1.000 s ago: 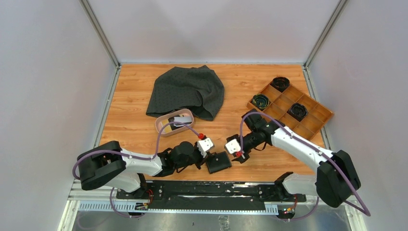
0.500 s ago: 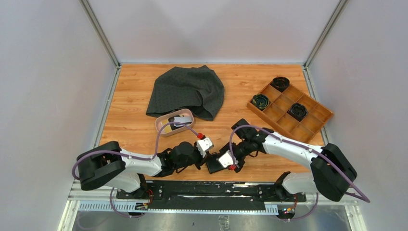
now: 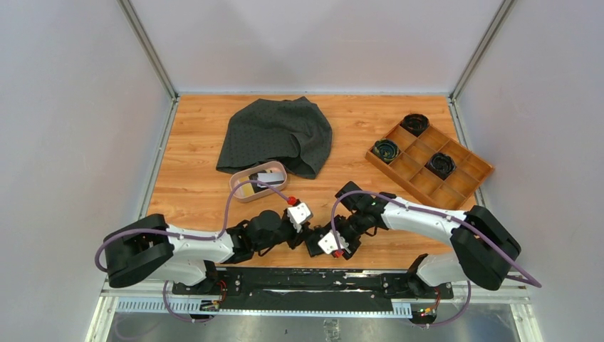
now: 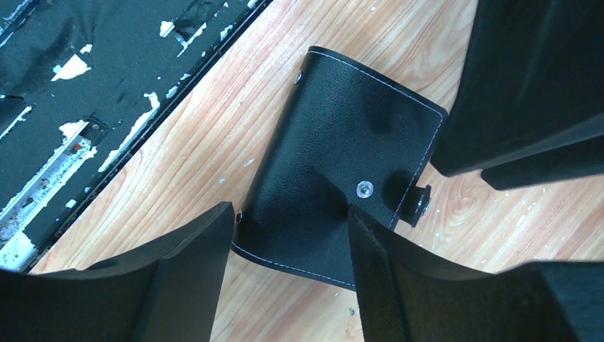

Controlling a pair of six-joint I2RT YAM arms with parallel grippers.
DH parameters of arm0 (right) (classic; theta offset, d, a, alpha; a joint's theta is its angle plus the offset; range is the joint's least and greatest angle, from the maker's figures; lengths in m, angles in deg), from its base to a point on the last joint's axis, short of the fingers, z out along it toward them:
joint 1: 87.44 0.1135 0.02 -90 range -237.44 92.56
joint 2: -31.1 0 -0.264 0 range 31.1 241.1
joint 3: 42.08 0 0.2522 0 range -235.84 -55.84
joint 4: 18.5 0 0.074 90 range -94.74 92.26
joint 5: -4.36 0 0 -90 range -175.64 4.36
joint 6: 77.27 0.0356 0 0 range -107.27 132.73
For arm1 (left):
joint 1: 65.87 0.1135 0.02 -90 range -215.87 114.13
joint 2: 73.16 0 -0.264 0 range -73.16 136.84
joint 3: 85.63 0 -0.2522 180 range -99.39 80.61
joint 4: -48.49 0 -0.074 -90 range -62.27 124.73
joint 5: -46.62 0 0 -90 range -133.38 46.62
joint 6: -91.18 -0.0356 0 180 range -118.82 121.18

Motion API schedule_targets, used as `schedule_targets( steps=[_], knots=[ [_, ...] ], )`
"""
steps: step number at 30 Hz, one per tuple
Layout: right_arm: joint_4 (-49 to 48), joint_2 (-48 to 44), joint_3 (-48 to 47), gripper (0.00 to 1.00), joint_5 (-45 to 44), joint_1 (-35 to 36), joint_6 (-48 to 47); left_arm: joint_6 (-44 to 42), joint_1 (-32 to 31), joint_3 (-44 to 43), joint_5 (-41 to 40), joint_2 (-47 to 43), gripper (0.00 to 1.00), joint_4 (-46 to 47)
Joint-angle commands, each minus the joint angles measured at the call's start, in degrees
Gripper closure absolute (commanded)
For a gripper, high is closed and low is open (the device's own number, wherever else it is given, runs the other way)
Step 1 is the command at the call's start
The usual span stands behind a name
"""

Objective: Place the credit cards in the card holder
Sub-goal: Close the card holder at the center of the board.

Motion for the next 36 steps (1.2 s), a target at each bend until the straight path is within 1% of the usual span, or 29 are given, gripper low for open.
schedule_targets(
  steps=[1, 2, 4, 6, 7, 13, 22, 25, 30, 33, 36],
  knots=[
    [0.61, 1.11, 0.95, 0.38, -1.94, 1.2, 0.49, -7.31, -0.31, 0.93, -0.8, -3.37, 0.6, 0.34],
    [0.6, 1.27, 0.9, 0.39, -2.03, 1.25, 0.49, -9.47, -0.33, 0.84, -0.14, -3.62, 0.55, 0.36],
    [0.61, 1.38, 0.87, 0.39, -2.38, 1.36, 0.49, -12.46, -0.35, 0.43, 1.5, -3.14, 0.52, 0.36],
    [0.59, 1.56, 0.78, 0.4, -2.57, 1.38, 0.49, -14.55, -0.18, -0.54, 1.82, -1.65, 0.52, 0.39],
    [0.61, 1.66, 0.74, 0.4, -2.68, 1.38, 0.49, -15.17, -0.03, -1.04, 3.26, -0.57, 0.52, 0.37],
    [0.86, 1.85, 0.44, 0.44, -2.84, 1.37, 0.93, -17.42, 0.74, -3.45, 5.76, 6.27, 0.53, 2.76],
    [1.06, 1.71, 0.16, 0.44, -2.37, 1.38, 1.36, -19.51, 0.99, -3.26, 5.69, 8.49, 0.55, 7.42],
    [1.21, 1.67, 0.08, 0.44, -2.26, 1.36, 1.46, -19.37, 1.22, -3.34, 5.49, 9.55, 0.57, 8.31],
    [1.31, 1.59, 0.08, 0.44, -2.19, 1.41, 1.46, -17.82, 1.67, -3.34, 7.35, 10.93, 0.69, 10.08],
    [1.32, 1.57, -0.01, 0.44, -2.17, 1.38, 1.46, -17.08, 1.8, -3.38, 8.36, 11.18, 0.75, 10.52],
    [1.4, 1.58, -0.02, 0.44, -2.17, 1.37, 1.46, -16.41, 2.02, -3.34, 8.92, 11.06, 0.76, 10.71]
  ],
)
